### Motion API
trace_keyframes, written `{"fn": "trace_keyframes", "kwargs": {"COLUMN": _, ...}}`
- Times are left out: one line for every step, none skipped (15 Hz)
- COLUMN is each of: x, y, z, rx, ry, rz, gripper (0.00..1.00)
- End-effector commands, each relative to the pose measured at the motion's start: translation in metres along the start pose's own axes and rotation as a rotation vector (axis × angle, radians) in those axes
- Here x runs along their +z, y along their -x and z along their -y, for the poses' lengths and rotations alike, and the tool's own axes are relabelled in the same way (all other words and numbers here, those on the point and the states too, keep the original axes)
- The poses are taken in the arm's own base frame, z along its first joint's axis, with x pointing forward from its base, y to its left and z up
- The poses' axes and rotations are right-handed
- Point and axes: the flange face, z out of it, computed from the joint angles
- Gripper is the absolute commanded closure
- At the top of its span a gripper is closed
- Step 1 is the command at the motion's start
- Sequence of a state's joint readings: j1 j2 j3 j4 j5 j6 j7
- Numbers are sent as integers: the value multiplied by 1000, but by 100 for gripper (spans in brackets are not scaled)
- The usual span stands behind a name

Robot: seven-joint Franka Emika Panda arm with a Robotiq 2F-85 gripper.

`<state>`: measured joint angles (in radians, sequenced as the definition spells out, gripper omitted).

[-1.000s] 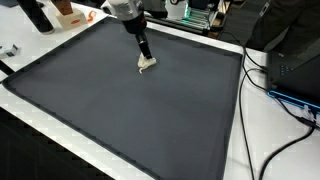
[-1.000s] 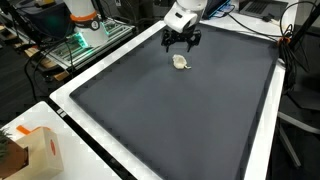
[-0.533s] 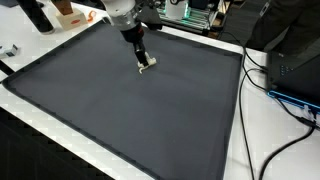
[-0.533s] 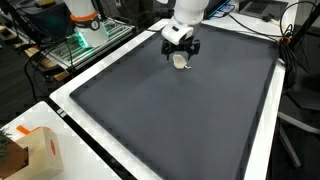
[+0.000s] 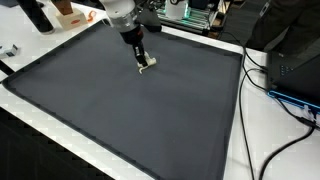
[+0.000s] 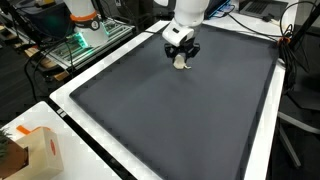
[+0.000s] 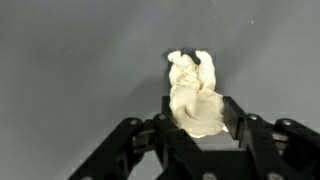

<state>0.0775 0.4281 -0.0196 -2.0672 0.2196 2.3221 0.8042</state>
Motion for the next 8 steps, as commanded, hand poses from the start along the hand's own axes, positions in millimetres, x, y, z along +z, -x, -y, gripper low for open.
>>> {"fn": "trace_keyframes", "kwargs": {"x": 0, "y": 1, "z": 0, "rx": 20, "ry": -17, "rz": -6, "gripper": 77}}
{"fn": "trace_keyframes", "kwargs": {"x": 0, "y": 1, "z": 0, "rx": 22, "ry": -17, "rz": -8, "gripper": 85}}
{"fn": "trace_keyframes", "kwargs": {"x": -1, "y": 1, "z": 1, "rx": 23, "ry": -16, "rz": -9, "gripper": 91}}
{"fn": "trace_keyframes", "kwargs": {"x": -1, "y": 1, "z": 1, "rx": 24, "ry": -15, "rz": -9, "gripper": 97}}
{"fn": "trace_keyframes", "kwargs": {"x": -2, "y": 1, "z": 1, "rx": 26, "ry": -15, "rz": -10, "gripper": 99}}
{"fn": "trace_keyframes", "kwargs": {"x": -2, "y": 1, "z": 1, "rx": 28, "ry": -14, "rz": -9, "gripper": 96}}
{"fn": "trace_keyframes", "kwargs": {"x": -2, "y": 1, "z": 2, "rx": 30, "ry": -15, "rz": -9, "gripper": 98}}
{"fn": "trace_keyframes", "kwargs": {"x": -2, "y": 1, "z": 2, "rx": 32, "ry": -14, "rz": -10, "gripper": 96}}
